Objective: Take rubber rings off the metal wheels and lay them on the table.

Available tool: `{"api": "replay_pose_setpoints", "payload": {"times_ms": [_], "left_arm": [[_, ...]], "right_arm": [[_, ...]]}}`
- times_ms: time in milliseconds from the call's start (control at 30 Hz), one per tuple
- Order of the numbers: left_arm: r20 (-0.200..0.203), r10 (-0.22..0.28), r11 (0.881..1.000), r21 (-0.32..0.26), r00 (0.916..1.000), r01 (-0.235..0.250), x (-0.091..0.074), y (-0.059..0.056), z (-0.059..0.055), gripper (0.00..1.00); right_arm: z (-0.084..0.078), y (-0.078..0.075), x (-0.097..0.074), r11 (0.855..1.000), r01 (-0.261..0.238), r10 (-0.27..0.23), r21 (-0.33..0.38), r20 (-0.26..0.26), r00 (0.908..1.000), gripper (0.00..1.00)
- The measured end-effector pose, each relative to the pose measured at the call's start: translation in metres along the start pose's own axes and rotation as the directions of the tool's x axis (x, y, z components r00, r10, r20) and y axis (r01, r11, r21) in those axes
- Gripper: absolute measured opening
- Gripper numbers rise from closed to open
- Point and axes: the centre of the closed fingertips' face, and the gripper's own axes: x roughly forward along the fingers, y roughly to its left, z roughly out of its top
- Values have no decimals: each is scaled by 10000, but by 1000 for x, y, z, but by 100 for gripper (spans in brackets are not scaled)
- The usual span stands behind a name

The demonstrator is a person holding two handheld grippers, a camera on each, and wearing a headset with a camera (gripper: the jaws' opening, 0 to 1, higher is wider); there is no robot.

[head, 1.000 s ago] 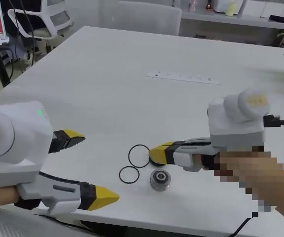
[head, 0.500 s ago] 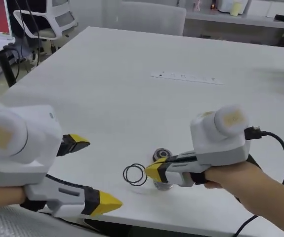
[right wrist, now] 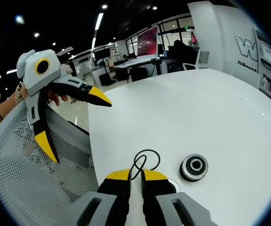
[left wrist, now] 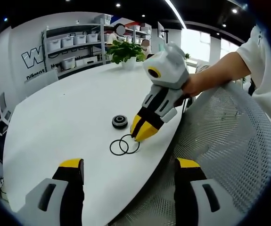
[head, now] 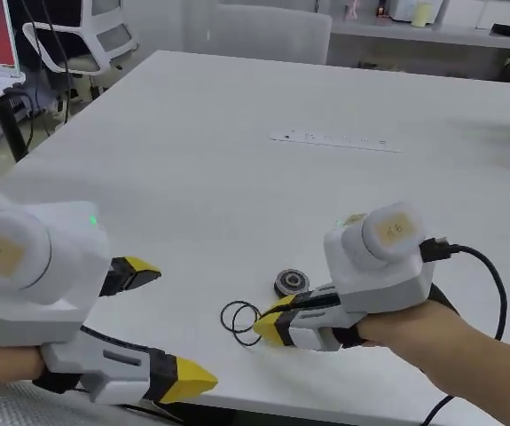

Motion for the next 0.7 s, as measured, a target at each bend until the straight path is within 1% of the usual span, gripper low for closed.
{"api": "replay_pose_setpoints", "payload": {"times_ms": [33, 100, 233, 433, 500, 567, 700], "left_arm": [[-48, -8, 10000, -18, 10000, 8, 0, 0, -1, 76], [-108, 1, 10000, -41, 9999, -1, 0, 0, -2, 75], [-35, -11, 10000, -78, 10000, 11, 0, 0, -1, 75], [-94, -18, 10000, -82, 10000, 17, 1, 0, -3, 75], [-87, -4, 9999, -121, 10000, 2, 1, 0, -3, 75], [-98, -25, 9998, -173, 9999, 23, 1, 0, -3, 75], [-81, -16, 9998, -196, 10000, 14, 1, 0, -3, 74]], "right_arm": [[-1, -2, 0, 10000, 82, -81, 56, -84, 9999, 7], [-1, -5, -1, 9998, 165, -164, 75, -86, 9998, 9], [2, -13, -6, 9987, 358, -360, 362, 41, 9993, 9], [5, -24, -12, 9949, 677, -691, 752, 169, 9975, 8], [8, -27, -14, 9935, 729, -756, 877, 284, 9967, 8], [10, -29, -16, 9893, 683, -739, 1290, 391, 9965, 9], [14, -35, -21, 9855, 804, -900, 1491, 587, 9942, 9]]}}
